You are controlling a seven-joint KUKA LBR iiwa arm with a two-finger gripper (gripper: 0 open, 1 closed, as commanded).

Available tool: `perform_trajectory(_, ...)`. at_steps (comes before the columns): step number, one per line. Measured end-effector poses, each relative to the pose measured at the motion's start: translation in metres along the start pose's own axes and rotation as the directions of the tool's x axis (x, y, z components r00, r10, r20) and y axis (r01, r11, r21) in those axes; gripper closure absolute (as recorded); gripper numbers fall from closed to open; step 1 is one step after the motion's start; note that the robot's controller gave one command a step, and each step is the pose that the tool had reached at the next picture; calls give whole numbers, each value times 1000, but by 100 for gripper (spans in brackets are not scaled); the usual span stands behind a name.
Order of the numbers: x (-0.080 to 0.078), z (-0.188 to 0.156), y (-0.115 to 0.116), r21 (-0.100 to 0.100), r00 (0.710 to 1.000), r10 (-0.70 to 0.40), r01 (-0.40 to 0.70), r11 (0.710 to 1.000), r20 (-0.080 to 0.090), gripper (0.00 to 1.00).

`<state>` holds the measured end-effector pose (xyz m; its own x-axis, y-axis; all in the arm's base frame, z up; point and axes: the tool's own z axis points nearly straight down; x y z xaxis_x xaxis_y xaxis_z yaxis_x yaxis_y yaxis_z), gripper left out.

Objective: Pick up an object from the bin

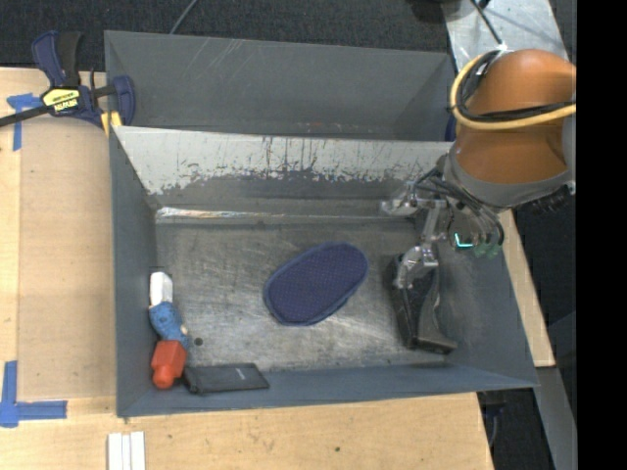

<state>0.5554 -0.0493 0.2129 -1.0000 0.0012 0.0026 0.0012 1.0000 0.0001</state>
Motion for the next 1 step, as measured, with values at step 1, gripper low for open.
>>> perform_trajectory(1,-37,136,94,8,936,-351,351,936,1,0)
